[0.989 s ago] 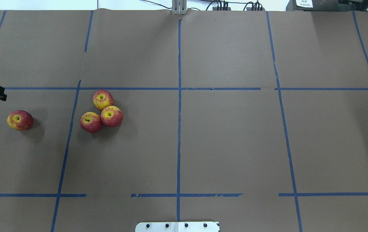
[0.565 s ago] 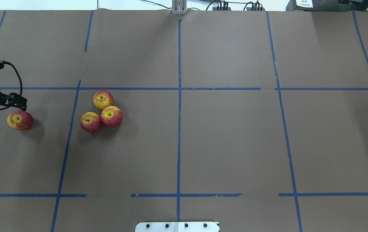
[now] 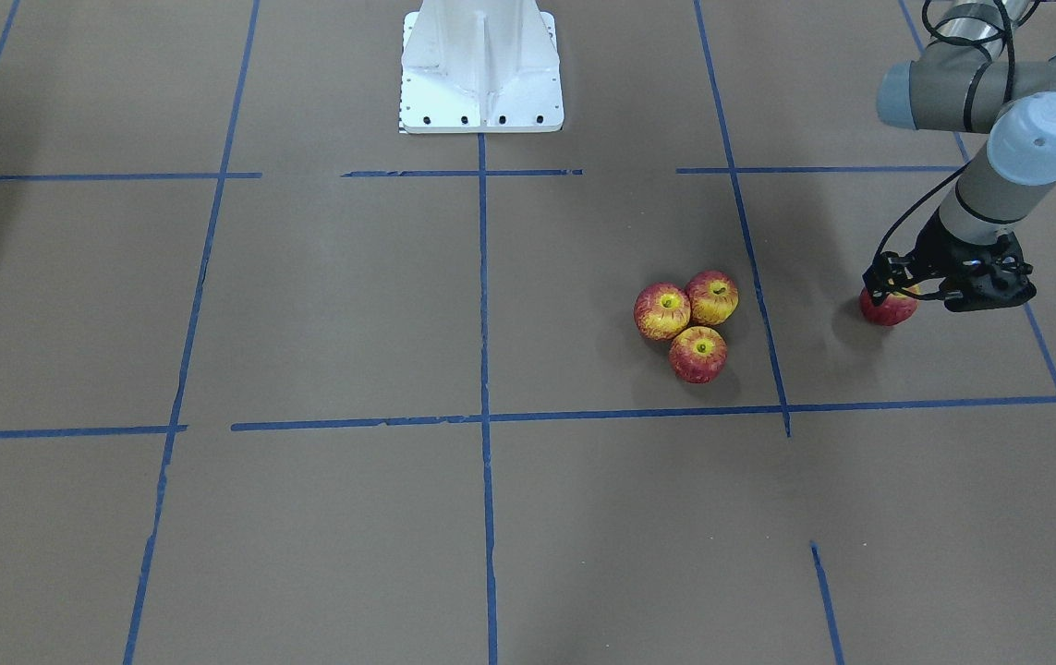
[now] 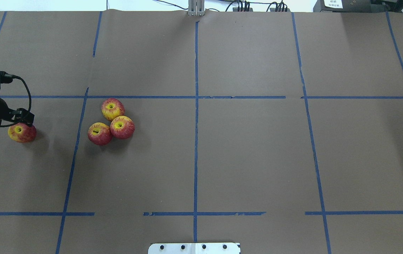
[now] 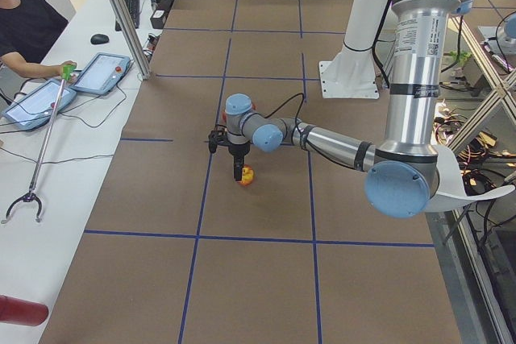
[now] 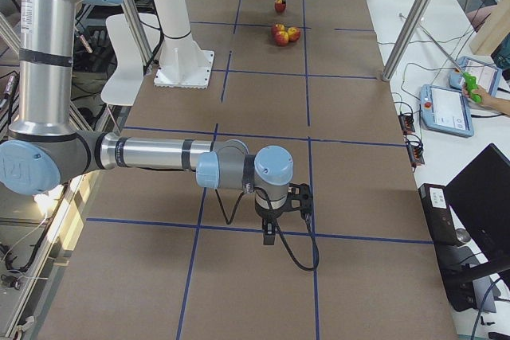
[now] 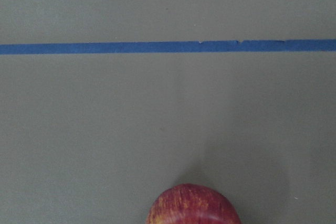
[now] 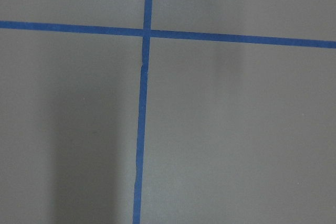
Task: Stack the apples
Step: 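Close the left gripper on the lone apple and lift it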
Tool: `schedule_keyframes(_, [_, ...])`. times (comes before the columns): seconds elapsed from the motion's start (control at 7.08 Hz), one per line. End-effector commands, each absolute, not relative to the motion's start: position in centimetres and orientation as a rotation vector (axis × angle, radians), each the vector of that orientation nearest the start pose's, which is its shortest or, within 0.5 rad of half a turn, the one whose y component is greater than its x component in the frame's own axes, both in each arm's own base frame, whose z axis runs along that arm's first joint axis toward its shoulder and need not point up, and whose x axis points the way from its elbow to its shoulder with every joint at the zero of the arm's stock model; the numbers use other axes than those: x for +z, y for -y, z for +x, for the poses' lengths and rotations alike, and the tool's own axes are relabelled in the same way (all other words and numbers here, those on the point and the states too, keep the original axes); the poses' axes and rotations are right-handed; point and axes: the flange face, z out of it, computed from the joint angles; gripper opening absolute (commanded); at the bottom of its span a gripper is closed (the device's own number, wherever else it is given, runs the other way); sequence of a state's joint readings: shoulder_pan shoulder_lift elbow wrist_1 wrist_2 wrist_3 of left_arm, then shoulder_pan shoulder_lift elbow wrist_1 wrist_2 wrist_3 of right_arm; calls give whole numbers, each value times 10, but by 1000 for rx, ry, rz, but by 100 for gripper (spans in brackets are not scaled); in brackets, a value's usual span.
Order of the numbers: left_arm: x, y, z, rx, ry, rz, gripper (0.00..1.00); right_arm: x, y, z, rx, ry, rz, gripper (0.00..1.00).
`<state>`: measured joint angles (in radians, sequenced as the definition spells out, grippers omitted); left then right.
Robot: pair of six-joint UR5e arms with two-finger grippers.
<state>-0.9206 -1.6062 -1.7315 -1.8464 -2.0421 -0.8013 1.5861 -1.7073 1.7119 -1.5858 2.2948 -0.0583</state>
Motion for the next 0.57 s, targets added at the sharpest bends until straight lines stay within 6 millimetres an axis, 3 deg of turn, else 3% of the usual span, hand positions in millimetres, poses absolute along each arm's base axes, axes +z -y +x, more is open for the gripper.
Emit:
schedule_keyframes(0.0, [564, 470, 265, -11, -640, 14, 100, 657, 432, 74, -38, 724, 18, 100])
schedule_keyframes(0.42, [577, 471, 269, -5, -659, 22, 100, 657, 432, 74, -37, 724, 16, 100])
